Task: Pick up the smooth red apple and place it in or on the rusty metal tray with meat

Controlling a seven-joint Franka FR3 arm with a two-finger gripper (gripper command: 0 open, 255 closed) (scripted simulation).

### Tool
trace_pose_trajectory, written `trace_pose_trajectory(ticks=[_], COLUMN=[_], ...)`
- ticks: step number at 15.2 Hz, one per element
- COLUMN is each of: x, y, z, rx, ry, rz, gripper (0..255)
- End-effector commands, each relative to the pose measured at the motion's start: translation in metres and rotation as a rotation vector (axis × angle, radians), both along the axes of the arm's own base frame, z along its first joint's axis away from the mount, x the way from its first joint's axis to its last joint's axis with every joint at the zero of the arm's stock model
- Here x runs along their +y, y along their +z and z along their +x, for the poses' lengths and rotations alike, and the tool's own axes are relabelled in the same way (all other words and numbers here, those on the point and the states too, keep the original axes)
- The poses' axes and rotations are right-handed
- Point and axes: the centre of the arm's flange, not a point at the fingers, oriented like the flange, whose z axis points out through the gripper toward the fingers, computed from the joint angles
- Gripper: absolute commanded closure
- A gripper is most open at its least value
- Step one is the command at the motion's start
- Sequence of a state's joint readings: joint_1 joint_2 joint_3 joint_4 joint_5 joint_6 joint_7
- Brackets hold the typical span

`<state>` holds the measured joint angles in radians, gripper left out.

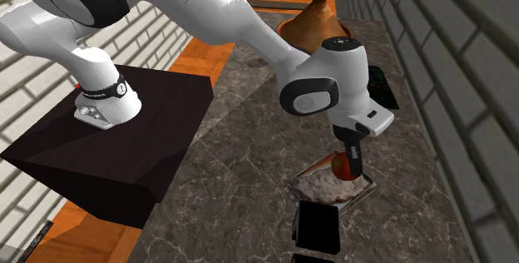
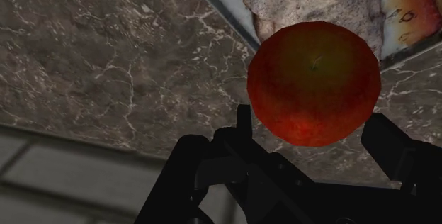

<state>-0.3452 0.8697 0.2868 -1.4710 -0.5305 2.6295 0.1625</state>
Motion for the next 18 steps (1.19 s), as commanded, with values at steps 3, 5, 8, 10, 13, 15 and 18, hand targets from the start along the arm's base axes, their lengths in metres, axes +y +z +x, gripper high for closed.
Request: trace_pose_trajectory(ticks=[3, 5, 8, 10, 13, 15, 18], x=[0.001, 0.001, 0.001, 0.001, 0.001, 0.001, 0.001], y=[-0.021, -0.032, -0.048, -0.058, -0.069, -0.069, -0.069], z=[0.001, 0.001, 0.001, 0.001, 0.001, 0.001, 0.001], rx=[0.000, 0.000, 0.000, 0.000, 0.000, 0.000, 0.000], ry=[0.000, 0.000, 0.000, 0.000, 0.000, 0.000, 0.000], rz=[0.000, 0.000, 0.000, 0.000, 0.000, 0.000, 0.000], gripper=[255, 255, 255, 255, 255, 255, 255])
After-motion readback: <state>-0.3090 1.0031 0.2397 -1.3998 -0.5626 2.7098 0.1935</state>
